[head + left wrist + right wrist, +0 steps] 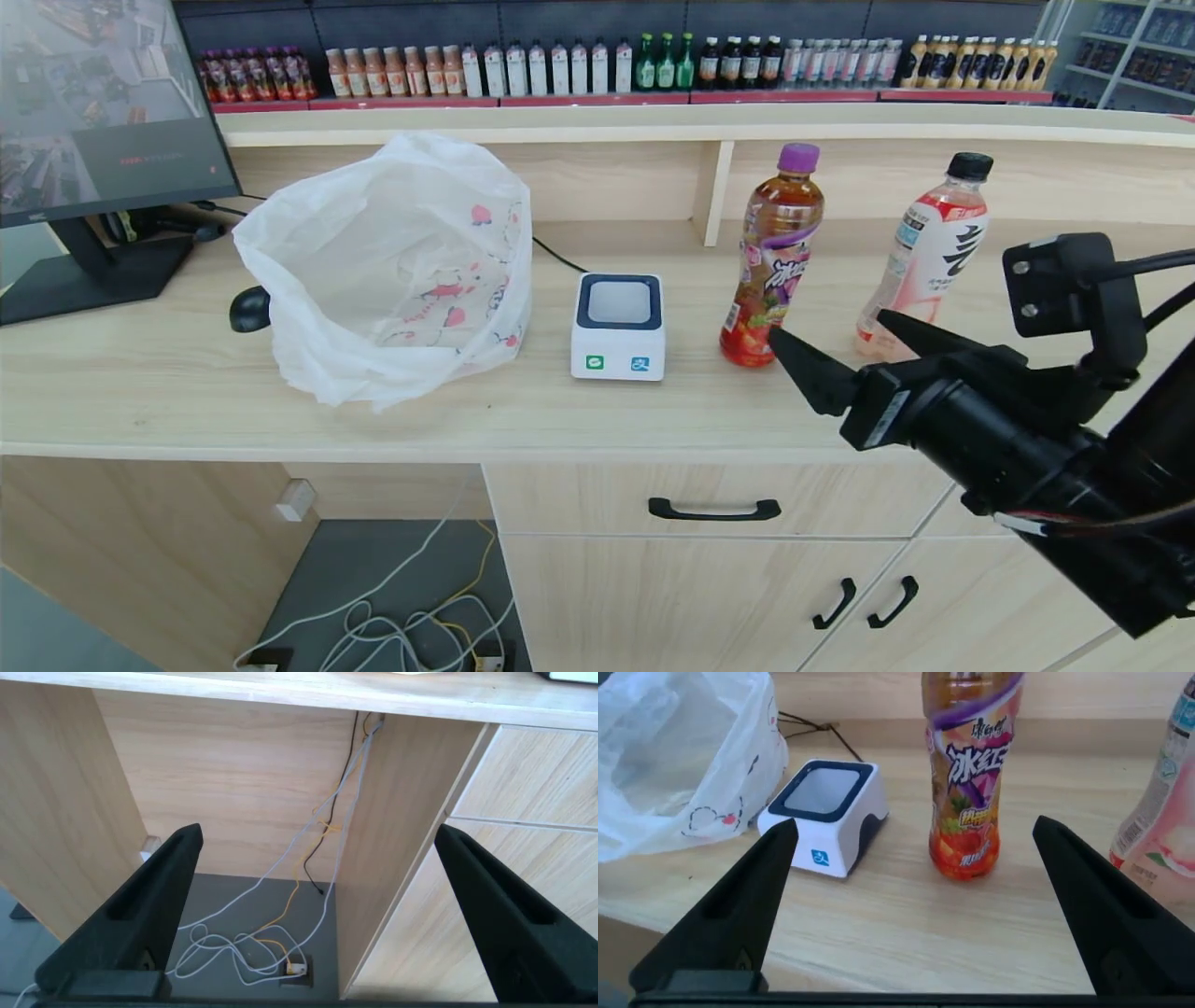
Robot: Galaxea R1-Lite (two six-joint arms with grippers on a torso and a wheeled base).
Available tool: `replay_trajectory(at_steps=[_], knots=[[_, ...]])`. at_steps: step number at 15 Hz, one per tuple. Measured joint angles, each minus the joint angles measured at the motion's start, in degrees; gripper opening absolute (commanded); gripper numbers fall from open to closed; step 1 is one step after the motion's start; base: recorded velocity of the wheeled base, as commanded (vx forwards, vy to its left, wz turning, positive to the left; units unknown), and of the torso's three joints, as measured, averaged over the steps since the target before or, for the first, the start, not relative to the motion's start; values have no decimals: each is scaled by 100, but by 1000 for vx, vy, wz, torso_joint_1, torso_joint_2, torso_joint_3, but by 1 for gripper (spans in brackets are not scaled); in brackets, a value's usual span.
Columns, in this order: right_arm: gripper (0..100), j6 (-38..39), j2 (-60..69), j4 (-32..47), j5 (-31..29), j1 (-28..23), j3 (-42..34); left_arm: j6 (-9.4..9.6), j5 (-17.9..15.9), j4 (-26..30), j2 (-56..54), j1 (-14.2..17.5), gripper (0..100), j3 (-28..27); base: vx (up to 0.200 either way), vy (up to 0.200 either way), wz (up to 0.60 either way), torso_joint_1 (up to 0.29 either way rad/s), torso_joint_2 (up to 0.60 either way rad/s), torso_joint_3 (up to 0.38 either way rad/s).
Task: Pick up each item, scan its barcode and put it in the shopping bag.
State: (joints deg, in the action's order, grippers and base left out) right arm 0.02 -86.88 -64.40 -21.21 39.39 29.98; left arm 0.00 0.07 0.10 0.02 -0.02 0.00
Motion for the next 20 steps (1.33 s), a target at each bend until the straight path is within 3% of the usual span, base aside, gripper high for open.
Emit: replay_trajectory(at_steps=[1, 13, 20], knots=[[100, -119, -243, -356, -152, 24, 98, 0, 0, -2, 0, 0, 100, 0, 0, 0, 0, 0, 0, 0], [100, -541, -1576, -397, -202, -286, 1560, 0, 0, 0, 0, 0, 100, 0, 0, 0, 0, 0, 0, 0], [100, -522, -1803, -418, -199, -719, 1693, 0, 0, 0, 0, -2, 100, 0, 0, 0, 0, 0, 0, 0]])
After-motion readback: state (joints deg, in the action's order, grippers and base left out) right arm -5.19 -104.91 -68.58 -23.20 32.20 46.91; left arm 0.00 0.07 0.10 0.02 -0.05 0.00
